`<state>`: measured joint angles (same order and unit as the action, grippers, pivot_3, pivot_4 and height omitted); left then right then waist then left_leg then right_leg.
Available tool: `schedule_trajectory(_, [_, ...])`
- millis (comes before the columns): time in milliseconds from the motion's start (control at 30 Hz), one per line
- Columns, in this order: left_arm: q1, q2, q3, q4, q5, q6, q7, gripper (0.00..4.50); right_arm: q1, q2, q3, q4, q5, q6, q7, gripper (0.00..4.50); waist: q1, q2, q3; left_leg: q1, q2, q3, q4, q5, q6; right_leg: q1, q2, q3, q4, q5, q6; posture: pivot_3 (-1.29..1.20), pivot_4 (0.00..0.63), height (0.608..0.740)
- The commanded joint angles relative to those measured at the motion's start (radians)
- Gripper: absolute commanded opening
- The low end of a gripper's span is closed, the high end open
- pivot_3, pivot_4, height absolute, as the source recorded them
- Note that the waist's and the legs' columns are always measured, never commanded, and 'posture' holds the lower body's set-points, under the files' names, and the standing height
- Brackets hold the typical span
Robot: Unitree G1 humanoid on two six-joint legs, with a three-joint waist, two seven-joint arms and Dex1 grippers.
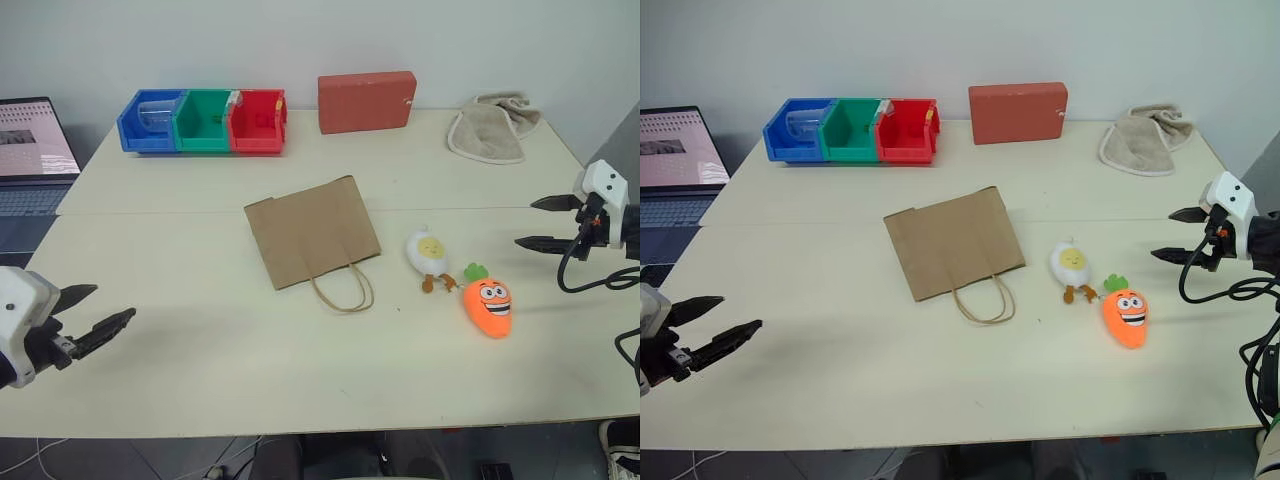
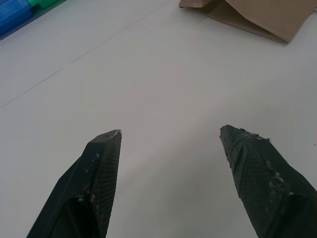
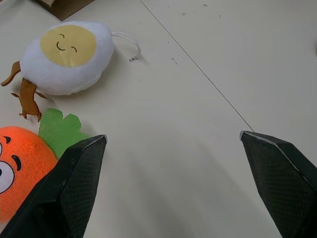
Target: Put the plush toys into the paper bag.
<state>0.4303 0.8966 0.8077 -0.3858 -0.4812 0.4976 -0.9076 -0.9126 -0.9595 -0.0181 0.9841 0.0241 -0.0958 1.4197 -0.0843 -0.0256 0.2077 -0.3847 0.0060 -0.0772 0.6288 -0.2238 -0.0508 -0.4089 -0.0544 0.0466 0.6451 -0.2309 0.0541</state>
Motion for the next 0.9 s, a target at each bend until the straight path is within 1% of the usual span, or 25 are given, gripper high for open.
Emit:
schedule_trajectory(33, [-0.007,0.007,0.001,-0.008,-0.015,0.006,-0.026,3.40,0.006,-0.012,-0.014,-0.036,0.017,-0.012,0.007,4.50,0.000,0.000,0.000,0.000,0.000,0.000,0.000,0.000,0.000,0.000,0.000,0.000,0.000,0.000,0.000,0.00,0.150,0.740])
schedule_trajectory(267, [-0.015,-0.002,0.004,-0.014,-0.014,0.011,-0.028,3.40,0.010,-0.012,-0.013,-0.036,0.016,-0.020,0.003,4.50,0.000,0.000,0.000,0.000,0.000,0.001,0.000,0.000,0.000,0.000,0.000,0.000,0.000,0.000,0.000,0.00,0.150,0.740])
schedule_trajectory(400, [-0.013,0.004,-0.015,0.014,0.038,-0.030,-0.025,3.40,0.004,-0.009,-0.012,-0.033,0.013,-0.025,-0.004,4.50,0.000,0.000,0.000,0.001,0.001,0.001,0.000,0.000,0.000,0.000,0.001,0.000,0.001,0.000,0.000,0.00,0.150,0.740])
schedule_trajectory(467, [-0.030,-0.013,-0.009,0.011,0.024,-0.064,-0.036,3.40,0.005,-0.006,-0.012,-0.037,0.015,-0.026,-0.004,4.50,0.000,0.000,0.000,0.000,0.001,0.001,0.000,0.000,0.000,0.000,0.001,0.000,0.001,0.000,0.000,0.00,0.150,0.740])
schedule_trajectory(567, [-0.045,-0.032,-0.006,0.001,-0.006,-0.059,-0.036,3.40,0.007,-0.002,-0.013,-0.042,0.017,-0.029,-0.007,4.50,0.000,0.000,0.000,0.000,0.001,0.001,0.000,0.000,0.000,0.000,0.001,0.000,0.000,0.000,0.000,0.00,0.150,0.740])
schedule_trajectory(667, [-0.056,-0.039,-0.021,0.025,0.066,-0.139,-0.008,3.40,0.008,0.001,-0.028,-0.054,0.034,-0.034,-0.007,4.50,0.000,0.000,0.000,0.001,0.001,0.001,0.000,0.000,0.000,0.000,0.001,0.000,0.001,0.000,0.000,0.00,0.150,0.740])
schedule_trajectory(800, [-0.057,-0.040,-0.024,0.036,0.071,-0.154,-0.017,3.40,0.022,-0.003,-0.033,-0.083,0.048,-0.033,-0.005,4.50,0.000,0.000,0.000,0.001,0.001,0.001,0.000,0.000,0.000,0.000,0.001,0.000,0.001,0.001,0.000,0.00,0.150,0.740])
schedule_trajectory(900, [-0.053,-0.034,-0.050,0.032,0.091,-0.174,-0.023,3.97,0.039,-0.006,-0.032,-0.115,0.062,-0.020,-0.004,4.50,0.001,0.000,0.000,0.001,0.001,0.001,0.000,0.000,0.000,0.000,0.001,0.000,0.001,0.001,0.000,0.00,0.150,0.740])
